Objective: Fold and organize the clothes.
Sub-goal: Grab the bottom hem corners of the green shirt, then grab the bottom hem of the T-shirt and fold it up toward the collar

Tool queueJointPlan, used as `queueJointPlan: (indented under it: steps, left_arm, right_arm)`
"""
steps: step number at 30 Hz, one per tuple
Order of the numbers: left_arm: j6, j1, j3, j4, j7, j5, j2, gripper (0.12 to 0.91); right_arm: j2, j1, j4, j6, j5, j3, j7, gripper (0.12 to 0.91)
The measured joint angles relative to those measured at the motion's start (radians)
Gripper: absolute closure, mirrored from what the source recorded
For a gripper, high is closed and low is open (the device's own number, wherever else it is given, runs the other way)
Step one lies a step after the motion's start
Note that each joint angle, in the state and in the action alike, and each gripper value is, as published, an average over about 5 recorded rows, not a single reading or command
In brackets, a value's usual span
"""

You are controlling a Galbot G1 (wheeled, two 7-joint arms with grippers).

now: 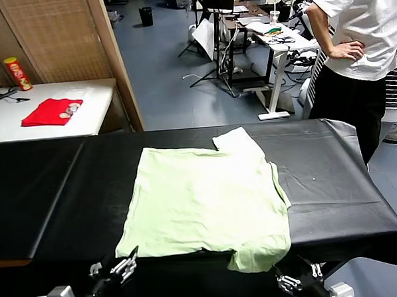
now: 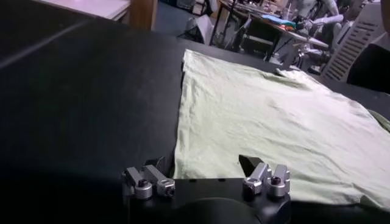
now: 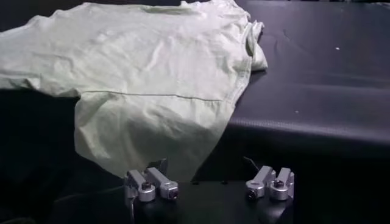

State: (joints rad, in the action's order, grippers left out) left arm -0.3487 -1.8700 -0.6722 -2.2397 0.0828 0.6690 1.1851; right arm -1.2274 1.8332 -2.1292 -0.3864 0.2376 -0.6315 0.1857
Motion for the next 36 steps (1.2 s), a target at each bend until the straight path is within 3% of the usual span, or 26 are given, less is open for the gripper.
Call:
queueJointPlan:
  steps: [2, 6, 13, 15, 17, 27, 30, 36]
  left_arm:
    - [-0.004, 0.002, 0.0, 0.001, -0.002, -0.012, 0.001, 0.232]
    - [-0.017, 0.005, -0.001, 0.003, -0.006, -0.04, 0.003, 0.232]
    - [-0.028, 0.004, 0.001, 0.005, -0.004, -0.056, 0.003, 0.232]
    - [-0.028, 0.004, 0.001, 0.006, -0.004, -0.059, 0.002, 0.264]
    - [-0.028, 0.002, 0.002, 0.007, -0.003, -0.061, 0.002, 0.329]
    - [-0.021, -0.008, 0.007, -0.002, 0.001, -0.063, 0.007, 0.844]
    - [-0.019, -0.02, 0.006, -0.021, 0.006, -0.061, 0.006, 0.905]
    - [-0.02, -0.017, 0.001, -0.07, 0.008, -0.047, 0.01, 0.903]
  right_arm:
    - [-0.001, -0.002, 0.002, 0.001, -0.002, 0.002, 0.001, 0.291]
    - [-0.005, -0.01, 0.011, 0.006, -0.009, 0.007, 0.003, 0.435]
    - [-0.007, -0.012, 0.018, 0.01, -0.018, 0.012, 0.003, 0.786]
    - [-0.007, -0.011, 0.018, 0.012, -0.021, 0.013, 0.002, 0.865]
    - [-0.007, -0.008, 0.015, 0.015, -0.023, 0.013, 0.0, 0.897]
    - [0.0, 0.06, -0.092, 0.017, -0.001, -0.026, -0.021, 0.904]
    - [0.008, 0.062, -0.135, 0.023, 0.024, -0.042, -0.027, 0.904]
    - [0.03, 0.002, -0.154, 0.052, 0.115, -0.063, -0.047, 0.904]
